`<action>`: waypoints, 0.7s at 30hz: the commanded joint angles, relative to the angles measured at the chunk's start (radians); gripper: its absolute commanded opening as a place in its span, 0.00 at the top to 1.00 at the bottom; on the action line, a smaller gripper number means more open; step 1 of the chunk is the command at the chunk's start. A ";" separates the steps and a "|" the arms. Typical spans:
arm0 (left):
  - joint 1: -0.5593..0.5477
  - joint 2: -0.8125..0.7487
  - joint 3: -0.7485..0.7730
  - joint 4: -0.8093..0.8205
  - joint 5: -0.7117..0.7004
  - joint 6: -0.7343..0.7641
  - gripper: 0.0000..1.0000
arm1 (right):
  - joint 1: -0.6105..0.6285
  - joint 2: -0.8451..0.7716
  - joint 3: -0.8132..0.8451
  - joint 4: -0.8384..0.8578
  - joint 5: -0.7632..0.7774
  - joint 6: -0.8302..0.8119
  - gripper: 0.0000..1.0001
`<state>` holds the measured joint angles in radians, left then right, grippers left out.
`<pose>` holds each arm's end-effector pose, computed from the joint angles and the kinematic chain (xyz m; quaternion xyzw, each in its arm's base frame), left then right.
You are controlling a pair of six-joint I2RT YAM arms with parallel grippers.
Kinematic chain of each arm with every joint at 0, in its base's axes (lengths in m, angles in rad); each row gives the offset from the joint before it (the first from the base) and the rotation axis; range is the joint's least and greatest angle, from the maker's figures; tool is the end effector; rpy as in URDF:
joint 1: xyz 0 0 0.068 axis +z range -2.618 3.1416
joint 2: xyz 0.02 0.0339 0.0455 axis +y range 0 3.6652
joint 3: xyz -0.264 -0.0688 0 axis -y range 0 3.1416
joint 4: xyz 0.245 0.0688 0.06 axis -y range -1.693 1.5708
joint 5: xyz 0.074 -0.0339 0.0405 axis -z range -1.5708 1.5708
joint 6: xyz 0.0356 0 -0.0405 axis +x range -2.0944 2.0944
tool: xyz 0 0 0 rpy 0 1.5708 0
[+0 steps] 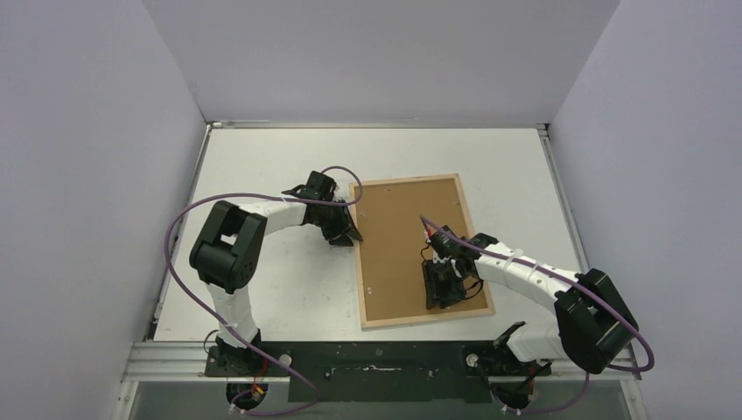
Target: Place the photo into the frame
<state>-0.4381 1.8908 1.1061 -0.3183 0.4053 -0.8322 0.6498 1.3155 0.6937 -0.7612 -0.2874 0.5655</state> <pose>0.3263 -0.1684 0.1382 -0.1408 0.9436 -0.2923 0.0666 0.1592 0.1336 0.1688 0.0549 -0.9839 -0.1700 0.0052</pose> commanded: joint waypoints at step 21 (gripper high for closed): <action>-0.005 0.040 0.057 -0.176 -0.249 0.206 0.78 | 0.009 -0.077 0.076 0.066 0.153 0.066 0.62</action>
<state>-0.4576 1.8954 1.1500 -0.3817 0.3367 -0.7448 0.6498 1.2541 0.7464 -0.7242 -0.1665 0.6060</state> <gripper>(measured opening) 0.231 0.375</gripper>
